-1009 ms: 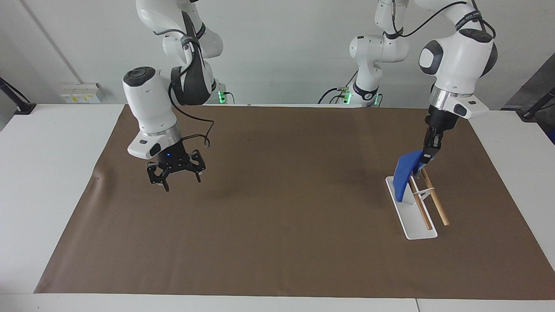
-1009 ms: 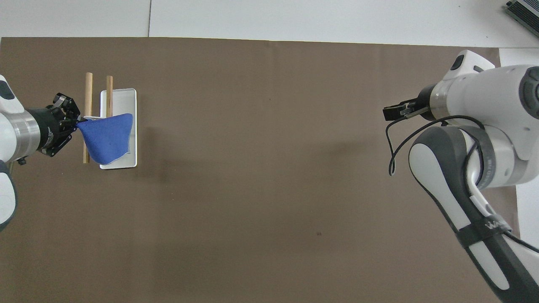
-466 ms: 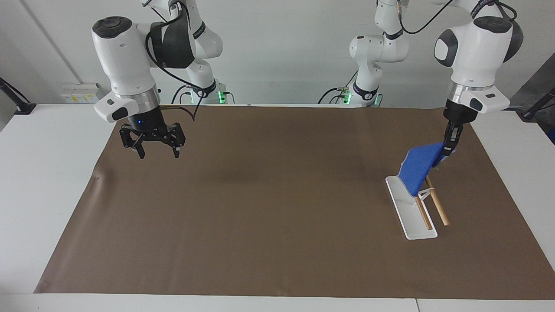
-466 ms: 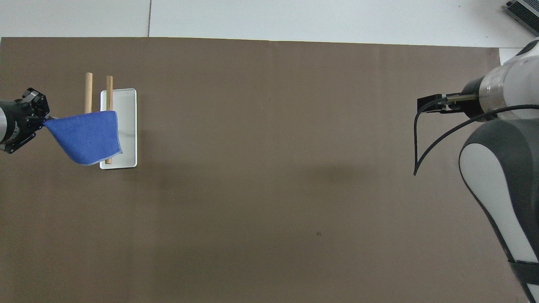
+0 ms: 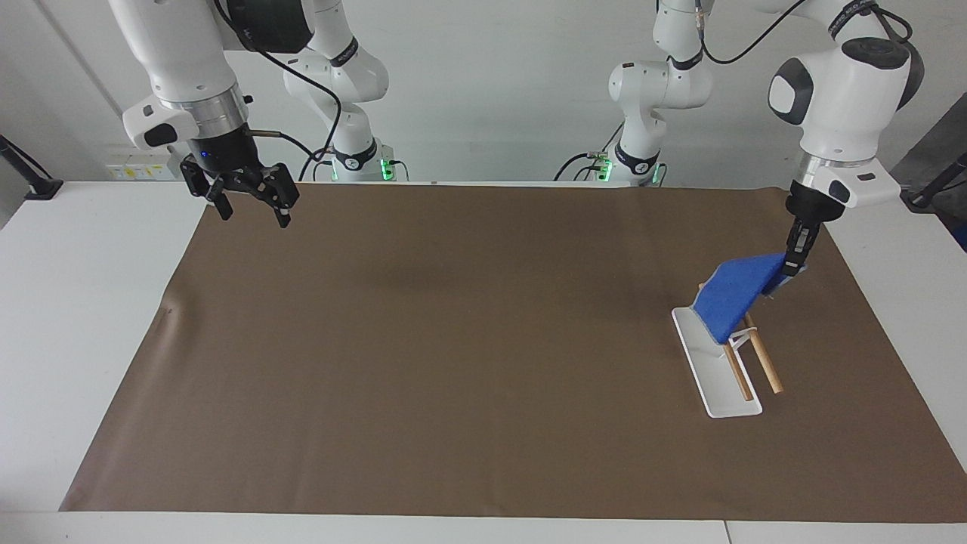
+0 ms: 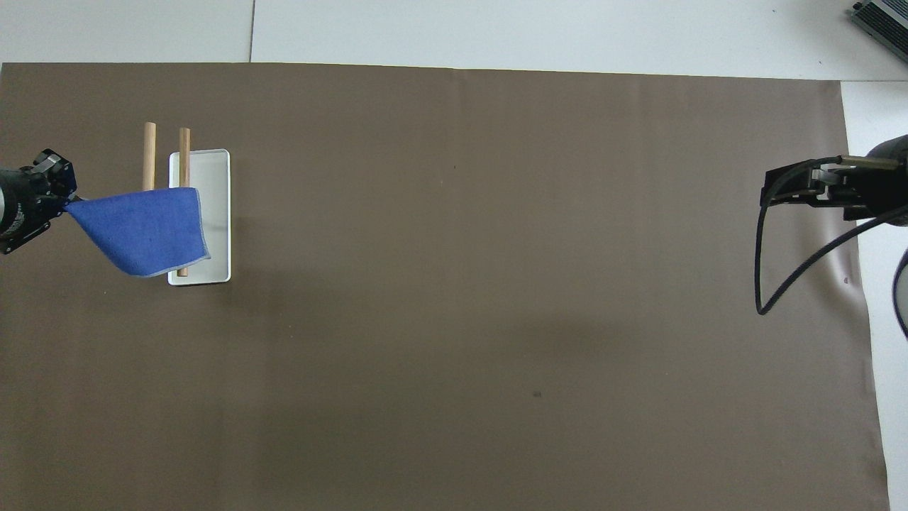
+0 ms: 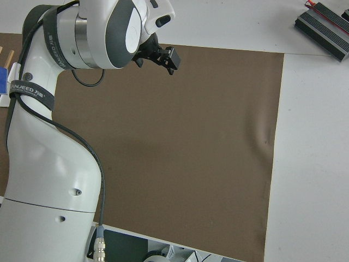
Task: Right arm passes towel to left arm to hang
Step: 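Lower the towel onto the wooden rods with the left gripper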
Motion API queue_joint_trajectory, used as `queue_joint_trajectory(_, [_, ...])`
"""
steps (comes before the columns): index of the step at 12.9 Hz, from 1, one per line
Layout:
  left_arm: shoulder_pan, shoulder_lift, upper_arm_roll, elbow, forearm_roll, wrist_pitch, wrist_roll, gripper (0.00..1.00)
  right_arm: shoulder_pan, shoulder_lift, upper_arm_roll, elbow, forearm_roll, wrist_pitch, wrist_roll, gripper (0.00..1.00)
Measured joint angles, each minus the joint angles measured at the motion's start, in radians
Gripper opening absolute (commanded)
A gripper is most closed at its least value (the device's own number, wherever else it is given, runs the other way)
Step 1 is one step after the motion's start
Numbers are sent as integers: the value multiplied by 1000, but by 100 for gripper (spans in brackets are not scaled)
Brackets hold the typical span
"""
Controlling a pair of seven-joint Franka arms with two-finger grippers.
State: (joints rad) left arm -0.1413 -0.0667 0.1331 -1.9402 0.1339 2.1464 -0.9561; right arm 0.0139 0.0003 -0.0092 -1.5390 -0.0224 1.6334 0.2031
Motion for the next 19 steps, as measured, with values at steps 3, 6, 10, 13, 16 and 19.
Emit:
queue_joint_trajectory(3, [0,47,0,1,0,45,2,0,-7,-24,-27,10,5,-32,0,100])
queue_joint_trajectory(6, [2,85,4,18,19,74,10,0,-7,-26,-29,10,5,-63,-4,100])
queue_joint_trajectory(10, [3,129,28,52,24,95,52,0,-5,-26,-58,2,5,-72,-82,100])
queue_joint_trajectory(13, [5,167,44,54,25,152,66,0,49,-33,-150,-30,5,-71,-135,100])
queue_joint_trajectory(16, [15,196,50,54,25,211,75,0,64,-35,-161,-43,5,-68,-137,100])
queue_joint_trajectory(19, [18,210,50,53,25,247,75,0,70,-37,-157,-48,5,-69,-137,100])
